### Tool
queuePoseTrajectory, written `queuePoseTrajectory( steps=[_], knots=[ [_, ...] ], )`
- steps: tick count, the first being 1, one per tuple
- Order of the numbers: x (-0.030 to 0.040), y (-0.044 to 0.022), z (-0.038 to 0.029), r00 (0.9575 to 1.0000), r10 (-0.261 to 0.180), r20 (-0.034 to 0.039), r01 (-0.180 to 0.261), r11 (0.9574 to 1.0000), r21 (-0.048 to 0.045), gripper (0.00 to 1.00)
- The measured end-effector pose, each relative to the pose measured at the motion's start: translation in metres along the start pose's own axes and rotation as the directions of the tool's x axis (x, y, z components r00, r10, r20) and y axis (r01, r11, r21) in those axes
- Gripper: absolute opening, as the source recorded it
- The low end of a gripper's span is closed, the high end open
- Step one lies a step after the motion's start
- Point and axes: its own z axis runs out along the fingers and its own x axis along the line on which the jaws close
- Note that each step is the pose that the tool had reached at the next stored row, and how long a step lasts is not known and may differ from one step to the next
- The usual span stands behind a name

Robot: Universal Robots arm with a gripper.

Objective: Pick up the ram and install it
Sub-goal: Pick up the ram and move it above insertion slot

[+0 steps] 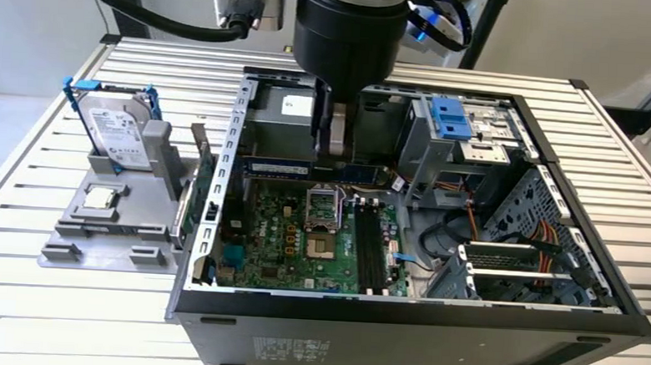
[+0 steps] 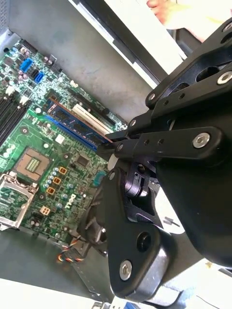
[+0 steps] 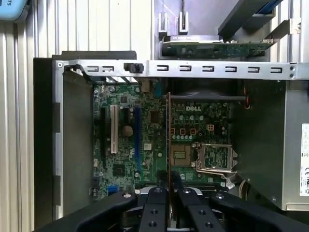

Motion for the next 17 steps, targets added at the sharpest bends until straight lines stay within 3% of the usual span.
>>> queuePoseTrajectory(
  steps=[17],
  knots=[
    [-0.0003,-0.0235,-0.0008,1.0000,-0.001,0.0000,0.001,1.0000,0.0000,0.00]
  ],
)
